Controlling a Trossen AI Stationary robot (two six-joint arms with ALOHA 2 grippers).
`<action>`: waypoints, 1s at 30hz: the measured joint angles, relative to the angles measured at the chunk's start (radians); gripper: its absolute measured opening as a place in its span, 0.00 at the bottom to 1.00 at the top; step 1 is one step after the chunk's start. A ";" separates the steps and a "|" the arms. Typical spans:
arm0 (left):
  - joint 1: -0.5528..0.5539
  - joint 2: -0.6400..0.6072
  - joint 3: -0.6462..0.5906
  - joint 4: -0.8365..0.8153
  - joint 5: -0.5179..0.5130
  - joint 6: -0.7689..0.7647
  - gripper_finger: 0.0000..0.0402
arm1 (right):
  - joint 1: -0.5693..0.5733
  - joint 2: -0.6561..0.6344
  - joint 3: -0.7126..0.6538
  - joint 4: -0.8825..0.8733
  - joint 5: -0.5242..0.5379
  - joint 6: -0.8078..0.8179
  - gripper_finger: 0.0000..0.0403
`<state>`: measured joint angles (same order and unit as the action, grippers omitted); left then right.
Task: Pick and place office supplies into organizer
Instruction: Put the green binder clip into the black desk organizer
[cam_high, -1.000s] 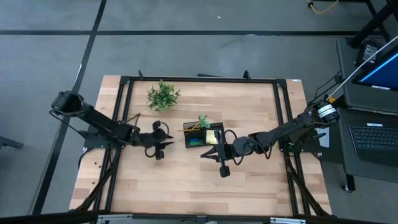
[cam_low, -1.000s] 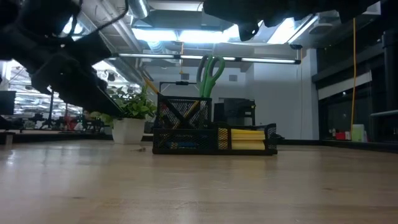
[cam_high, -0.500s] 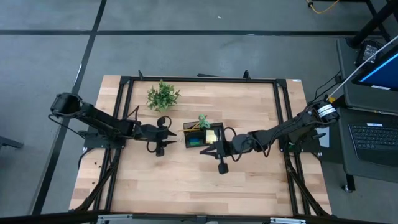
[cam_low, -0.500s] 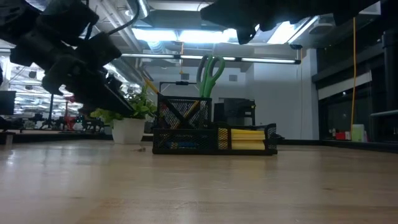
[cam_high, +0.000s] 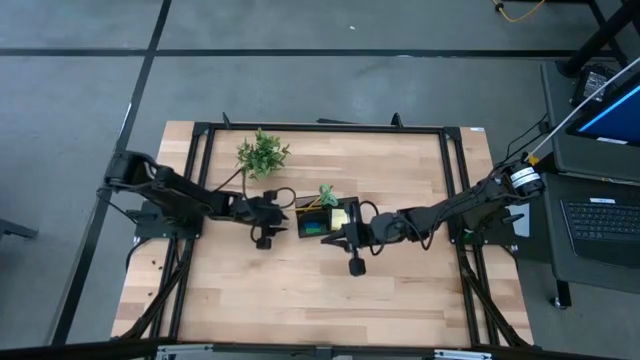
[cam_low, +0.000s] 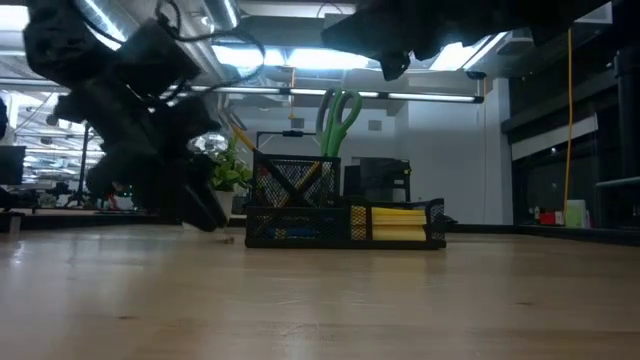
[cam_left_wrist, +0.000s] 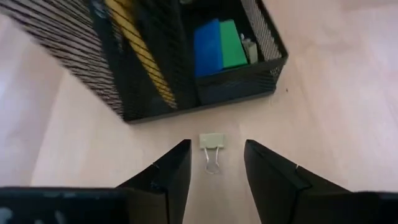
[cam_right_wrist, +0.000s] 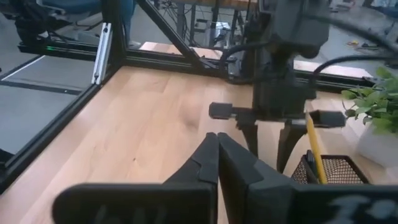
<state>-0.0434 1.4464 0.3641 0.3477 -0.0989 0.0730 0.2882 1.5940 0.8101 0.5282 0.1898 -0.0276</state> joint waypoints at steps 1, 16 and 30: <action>0.004 0.022 0.010 0.000 0.006 0.004 0.36 | -0.001 0.000 0.000 -0.001 0.000 0.003 0.02; 0.073 0.125 0.061 0.002 0.092 0.010 0.36 | -0.001 0.000 0.000 -0.034 0.000 0.047 0.02; 0.069 0.126 0.060 -0.005 0.099 0.010 0.32 | -0.001 0.000 0.000 -0.034 0.000 0.047 0.02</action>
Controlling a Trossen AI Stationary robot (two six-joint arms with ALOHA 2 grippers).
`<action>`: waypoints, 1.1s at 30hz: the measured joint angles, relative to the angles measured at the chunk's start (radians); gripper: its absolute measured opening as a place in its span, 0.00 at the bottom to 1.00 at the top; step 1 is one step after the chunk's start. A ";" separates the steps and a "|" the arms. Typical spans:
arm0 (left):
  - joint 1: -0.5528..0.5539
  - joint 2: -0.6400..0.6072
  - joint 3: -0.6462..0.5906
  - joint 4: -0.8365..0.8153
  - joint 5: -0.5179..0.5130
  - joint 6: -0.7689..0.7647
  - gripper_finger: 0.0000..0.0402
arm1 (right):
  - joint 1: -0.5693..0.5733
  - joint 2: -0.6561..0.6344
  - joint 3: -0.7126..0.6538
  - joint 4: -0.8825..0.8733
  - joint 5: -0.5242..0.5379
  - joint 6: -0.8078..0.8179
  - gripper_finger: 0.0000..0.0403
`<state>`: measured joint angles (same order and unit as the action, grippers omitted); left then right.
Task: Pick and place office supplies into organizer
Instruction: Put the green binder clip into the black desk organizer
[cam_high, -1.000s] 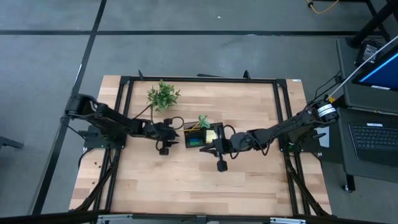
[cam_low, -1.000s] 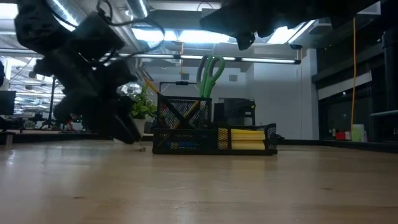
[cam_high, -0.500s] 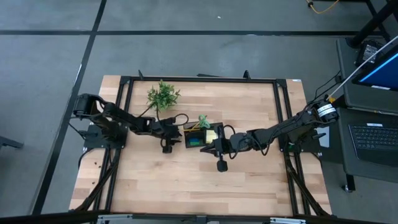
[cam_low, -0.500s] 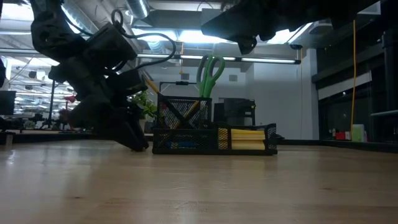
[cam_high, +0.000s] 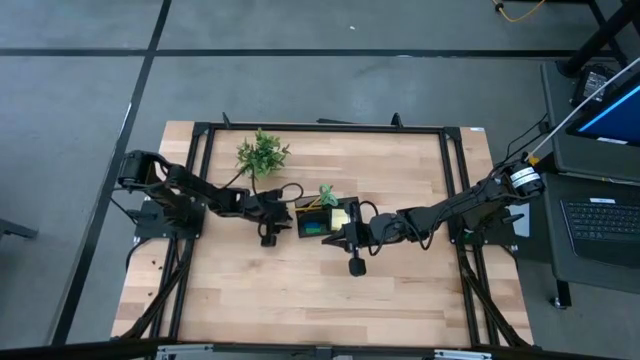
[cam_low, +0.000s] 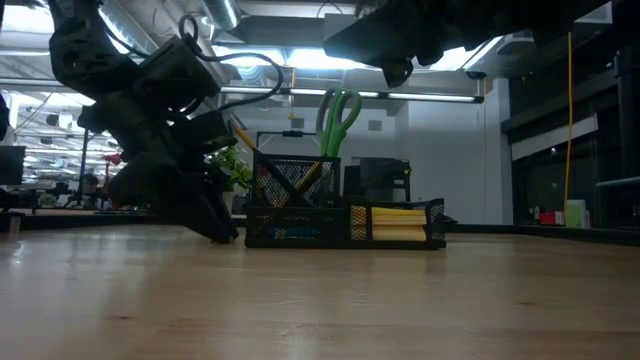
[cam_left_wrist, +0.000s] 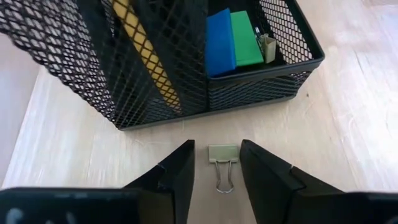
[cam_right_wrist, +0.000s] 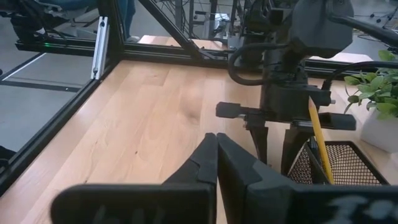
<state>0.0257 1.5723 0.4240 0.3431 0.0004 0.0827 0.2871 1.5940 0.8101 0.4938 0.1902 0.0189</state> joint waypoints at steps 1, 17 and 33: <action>0.000 0.000 0.000 0.000 0.001 0.004 0.30 | 0.000 0.000 0.000 0.000 0.000 0.000 0.02; -0.001 0.000 -0.004 0.030 0.024 0.011 0.15 | 0.000 0.000 0.000 -0.001 0.000 -0.001 0.02; -0.031 -0.155 -0.004 -0.125 0.018 0.019 0.15 | 0.000 0.000 0.000 -0.010 0.000 -0.001 0.02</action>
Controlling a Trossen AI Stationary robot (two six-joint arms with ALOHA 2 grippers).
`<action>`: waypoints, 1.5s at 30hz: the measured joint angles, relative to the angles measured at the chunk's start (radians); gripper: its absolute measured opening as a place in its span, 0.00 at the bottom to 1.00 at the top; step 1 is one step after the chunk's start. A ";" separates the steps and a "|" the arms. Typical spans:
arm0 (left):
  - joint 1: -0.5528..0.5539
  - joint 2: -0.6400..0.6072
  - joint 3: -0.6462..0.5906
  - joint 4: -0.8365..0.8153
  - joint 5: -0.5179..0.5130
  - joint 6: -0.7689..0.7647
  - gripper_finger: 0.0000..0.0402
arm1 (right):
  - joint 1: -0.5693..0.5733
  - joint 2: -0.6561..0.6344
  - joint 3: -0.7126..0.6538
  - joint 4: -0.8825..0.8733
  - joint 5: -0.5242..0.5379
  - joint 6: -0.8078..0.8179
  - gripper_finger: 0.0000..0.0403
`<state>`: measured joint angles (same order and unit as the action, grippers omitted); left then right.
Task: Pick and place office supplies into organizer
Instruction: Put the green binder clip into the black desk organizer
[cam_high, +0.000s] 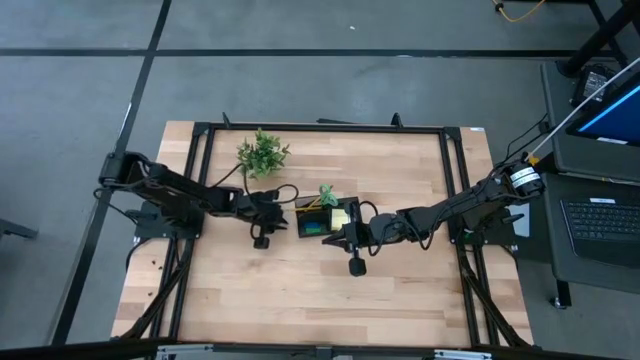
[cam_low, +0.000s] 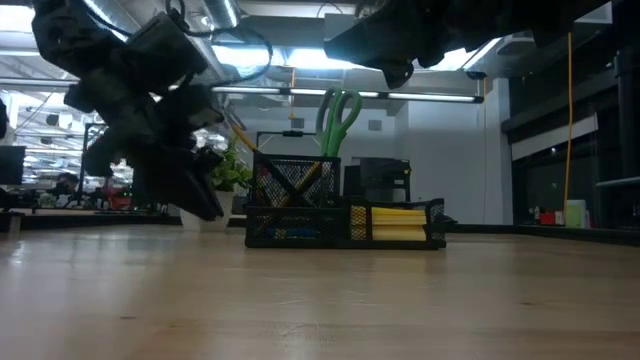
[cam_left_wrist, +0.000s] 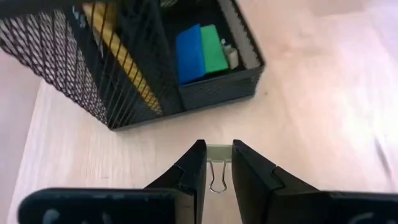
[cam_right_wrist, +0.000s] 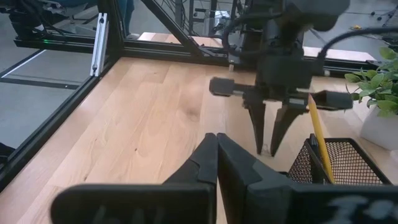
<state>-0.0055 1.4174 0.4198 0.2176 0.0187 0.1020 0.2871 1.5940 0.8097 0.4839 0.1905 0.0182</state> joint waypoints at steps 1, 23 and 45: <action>-0.006 -0.013 0.000 -0.009 0.000 0.000 0.15 | 0.000 0.000 0.000 -0.001 0.000 0.000 0.02; -0.175 -0.115 0.002 0.174 -0.142 0.082 0.15 | 0.000 0.000 0.000 0.006 0.000 0.001 0.02; -0.110 0.195 0.135 0.364 -0.204 0.223 0.17 | -0.001 0.000 -0.001 0.021 0.000 0.001 0.02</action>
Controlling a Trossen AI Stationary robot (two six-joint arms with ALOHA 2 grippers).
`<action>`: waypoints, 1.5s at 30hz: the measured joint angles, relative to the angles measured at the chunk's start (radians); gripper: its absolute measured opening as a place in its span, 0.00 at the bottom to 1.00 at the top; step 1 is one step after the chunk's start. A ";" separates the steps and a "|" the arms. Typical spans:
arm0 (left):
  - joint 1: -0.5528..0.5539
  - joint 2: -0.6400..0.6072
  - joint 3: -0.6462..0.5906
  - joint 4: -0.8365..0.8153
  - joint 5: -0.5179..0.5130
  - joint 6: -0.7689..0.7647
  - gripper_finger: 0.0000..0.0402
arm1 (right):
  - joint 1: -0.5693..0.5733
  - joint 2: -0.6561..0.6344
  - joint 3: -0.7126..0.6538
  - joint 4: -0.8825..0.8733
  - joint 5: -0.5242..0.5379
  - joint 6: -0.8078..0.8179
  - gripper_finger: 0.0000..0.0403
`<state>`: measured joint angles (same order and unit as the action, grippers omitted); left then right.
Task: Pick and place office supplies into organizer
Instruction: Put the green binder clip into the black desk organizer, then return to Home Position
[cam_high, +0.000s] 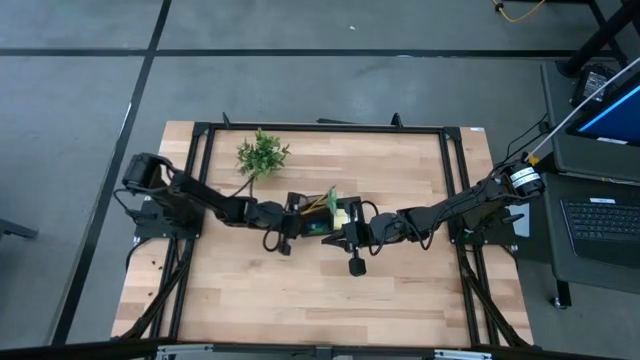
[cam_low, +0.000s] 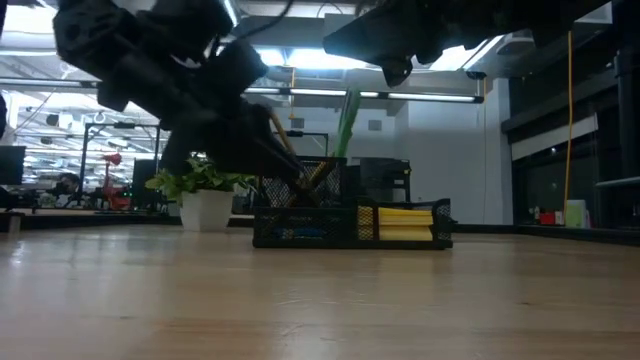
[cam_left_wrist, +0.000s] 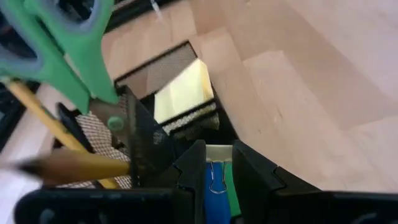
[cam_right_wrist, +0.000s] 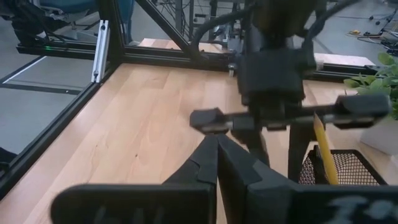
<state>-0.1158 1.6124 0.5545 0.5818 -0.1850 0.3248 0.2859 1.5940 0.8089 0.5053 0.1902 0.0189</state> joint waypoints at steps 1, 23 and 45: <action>0.000 0.012 0.011 -0.014 -0.003 0.001 0.17 | 0.000 0.000 0.000 0.000 0.000 -0.001 0.02; -0.022 0.045 0.054 -0.118 -0.092 -0.005 0.30 | 0.000 0.000 0.000 -0.003 0.000 -0.001 0.02; -0.098 -0.484 -0.035 -0.415 -0.161 0.003 0.20 | 0.000 0.000 0.000 0.000 -0.002 -0.027 0.02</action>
<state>-0.2134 1.1284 0.5191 0.1670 -0.3462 0.3275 0.2863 1.5940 0.8089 0.5053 0.1886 -0.0085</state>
